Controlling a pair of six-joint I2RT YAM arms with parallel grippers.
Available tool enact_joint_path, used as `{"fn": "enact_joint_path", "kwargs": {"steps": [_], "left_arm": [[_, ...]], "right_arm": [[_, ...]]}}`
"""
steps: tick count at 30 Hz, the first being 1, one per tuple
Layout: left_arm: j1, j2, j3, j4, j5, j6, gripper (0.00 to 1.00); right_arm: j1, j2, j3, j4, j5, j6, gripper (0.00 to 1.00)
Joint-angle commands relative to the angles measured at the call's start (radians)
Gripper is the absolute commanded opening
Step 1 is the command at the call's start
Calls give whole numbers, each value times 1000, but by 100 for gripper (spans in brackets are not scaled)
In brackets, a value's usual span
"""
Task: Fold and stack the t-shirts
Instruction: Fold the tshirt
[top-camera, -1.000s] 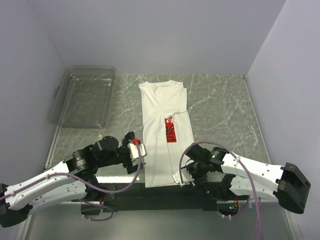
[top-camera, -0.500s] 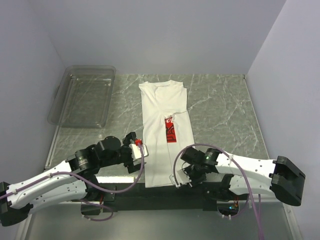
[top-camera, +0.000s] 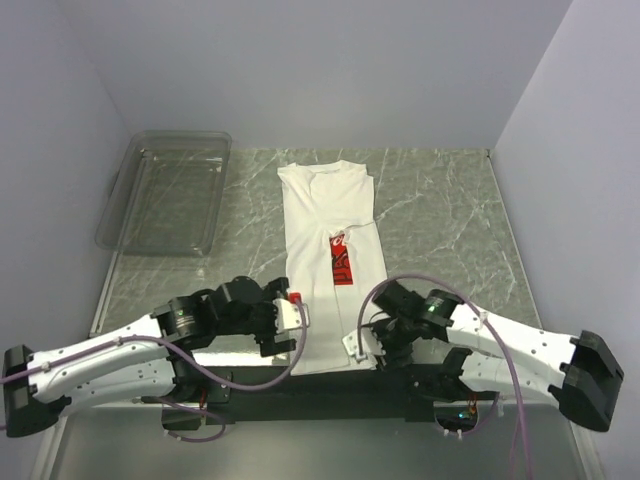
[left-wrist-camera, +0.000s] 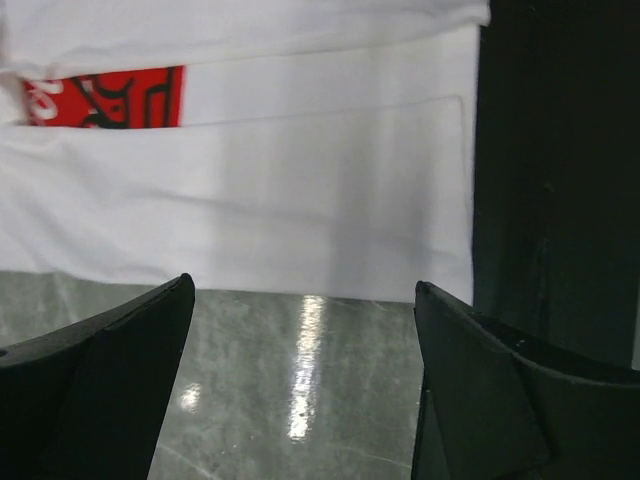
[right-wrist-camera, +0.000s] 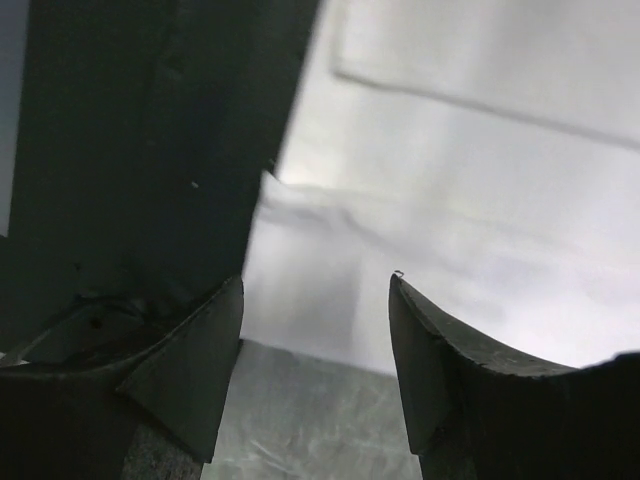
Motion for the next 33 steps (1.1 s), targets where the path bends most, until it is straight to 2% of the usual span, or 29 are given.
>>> {"fn": "enact_joint_path", "kwargs": {"steps": [1, 6, 13, 17, 23, 27, 33], "left_arm": [[-79, 81, 34, -10, 32, 26, 97], [-199, 186, 18, 67, -29, 9, 89], [-414, 413, 18, 176, -111, -44, 79], [-450, 491, 18, 197, -152, -75, 66], [-447, 533, -5, 231, -230, -83, 58], [-447, 618, -3, 231, -243, -86, 56], [-449, 665, -17, 251, -249, -89, 52]], "right_arm": [[-147, -118, 31, -101, -100, -73, 67], [-400, -221, 32, -169, -123, -132, 68], [-633, -260, 40, -184, -194, -156, 68], [-672, -250, 45, -197, -242, -176, 68], [-683, -258, 43, -195, -249, -173, 68], [-686, -256, 45, -200, -252, -178, 68], [-693, -257, 42, -204, -251, -186, 68]]}}
